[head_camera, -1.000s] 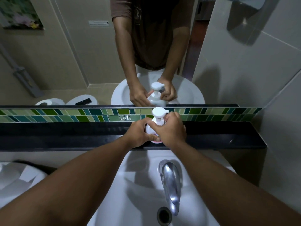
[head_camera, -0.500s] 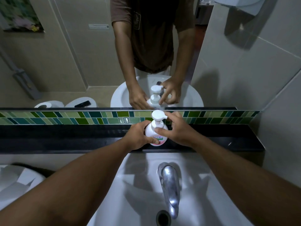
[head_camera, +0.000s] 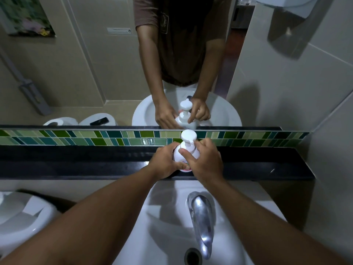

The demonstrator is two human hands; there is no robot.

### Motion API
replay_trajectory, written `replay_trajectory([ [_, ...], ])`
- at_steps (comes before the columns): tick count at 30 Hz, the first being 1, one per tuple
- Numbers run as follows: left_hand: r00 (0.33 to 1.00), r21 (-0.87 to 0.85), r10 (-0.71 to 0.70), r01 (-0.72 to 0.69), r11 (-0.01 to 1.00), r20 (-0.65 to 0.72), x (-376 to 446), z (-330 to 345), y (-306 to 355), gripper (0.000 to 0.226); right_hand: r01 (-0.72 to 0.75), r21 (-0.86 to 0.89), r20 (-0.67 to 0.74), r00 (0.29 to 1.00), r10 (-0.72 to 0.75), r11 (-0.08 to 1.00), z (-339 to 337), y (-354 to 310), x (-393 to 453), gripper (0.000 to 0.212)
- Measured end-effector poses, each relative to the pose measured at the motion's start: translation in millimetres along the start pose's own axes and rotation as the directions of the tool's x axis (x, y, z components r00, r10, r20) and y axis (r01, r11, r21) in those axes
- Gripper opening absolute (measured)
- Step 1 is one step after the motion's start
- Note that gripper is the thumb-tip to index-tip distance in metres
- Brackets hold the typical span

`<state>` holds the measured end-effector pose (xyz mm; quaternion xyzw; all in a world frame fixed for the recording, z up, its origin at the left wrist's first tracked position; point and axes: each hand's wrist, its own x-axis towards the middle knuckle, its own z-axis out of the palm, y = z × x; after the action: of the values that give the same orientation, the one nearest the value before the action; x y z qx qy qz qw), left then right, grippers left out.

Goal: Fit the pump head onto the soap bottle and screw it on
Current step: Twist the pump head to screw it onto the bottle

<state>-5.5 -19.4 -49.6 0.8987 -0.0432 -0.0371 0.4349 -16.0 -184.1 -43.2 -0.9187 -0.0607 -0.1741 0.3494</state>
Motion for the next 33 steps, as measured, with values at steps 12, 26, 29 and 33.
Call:
replay_trajectory([
  [12, 0.998, -0.015, -0.009, 0.010, 1.000, 0.060, 3, -6, 2, 0.069, 0.034, 0.210, 0.419, 0.900, -0.121, 0.977, -31, 11, 34, 0.057],
  [26, 1.000, 0.061, 0.015, -0.014, 0.998, -0.016, 0, 1, 2, 0.072, 0.060, 0.127, 0.082, 0.994, -0.071, 0.990, -4, 3, 4, 0.058],
  [29, 1.000, 0.055, 0.004, -0.004, 0.998, 0.012, 2, -1, 3, 0.072, 0.016, 0.017, 0.153, 0.988, -0.018, 1.000, -11, -2, 6, 0.059],
  [33, 0.999, 0.046, -0.016, 0.014, 0.999, 0.031, 2, -3, 3, 0.071, 0.227, 0.166, 0.187, 0.948, -0.256, 0.960, -38, 0, 26, 0.081],
])
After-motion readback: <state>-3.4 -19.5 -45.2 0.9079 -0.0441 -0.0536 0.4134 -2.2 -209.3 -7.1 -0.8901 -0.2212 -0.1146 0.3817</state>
